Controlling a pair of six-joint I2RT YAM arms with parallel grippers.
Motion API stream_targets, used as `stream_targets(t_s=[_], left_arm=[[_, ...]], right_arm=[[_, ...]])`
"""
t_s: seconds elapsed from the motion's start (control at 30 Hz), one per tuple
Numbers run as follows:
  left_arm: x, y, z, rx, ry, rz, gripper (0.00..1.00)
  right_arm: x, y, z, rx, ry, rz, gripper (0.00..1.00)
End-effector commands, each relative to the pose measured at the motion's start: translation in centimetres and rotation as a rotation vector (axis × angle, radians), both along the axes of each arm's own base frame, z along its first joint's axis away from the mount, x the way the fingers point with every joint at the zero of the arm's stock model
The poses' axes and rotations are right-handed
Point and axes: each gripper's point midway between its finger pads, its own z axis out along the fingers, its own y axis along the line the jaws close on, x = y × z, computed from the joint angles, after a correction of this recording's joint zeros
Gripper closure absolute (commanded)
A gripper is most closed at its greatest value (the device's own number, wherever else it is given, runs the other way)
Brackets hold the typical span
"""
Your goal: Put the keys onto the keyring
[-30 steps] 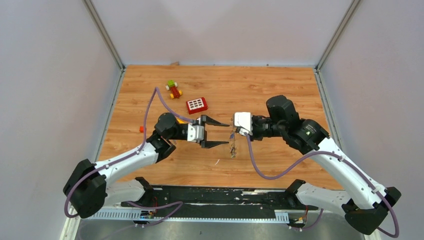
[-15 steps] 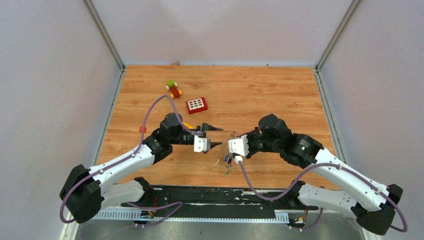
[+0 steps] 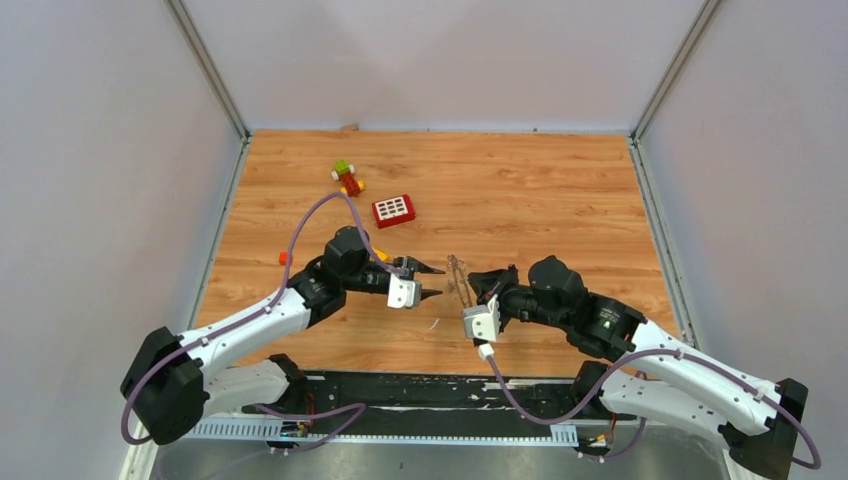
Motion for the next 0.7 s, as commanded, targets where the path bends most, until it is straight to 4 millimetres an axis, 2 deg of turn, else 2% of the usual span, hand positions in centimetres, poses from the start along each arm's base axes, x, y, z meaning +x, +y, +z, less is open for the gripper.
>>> stream_targets(t_s=[0.0,0.37,0.67], left_arm=[[0.0,-1.1,2.7,-0.071,0.015,-0.022,0.54],[1.3,-1.1,4.6,-0.137,0.017,0.072,0.57],[0.8,-0.7,5.2,-0.169,-0.015,0.069,0.62]], right_arm=[[0.6,0.9,3.9,0.115,-0.106,0.002,1.0],[0.4,2.6,3.6,0.075,0.223,-0.07,1.0],[0.6,3.6,4.1,0.092,0.372,-0.101,1.0]])
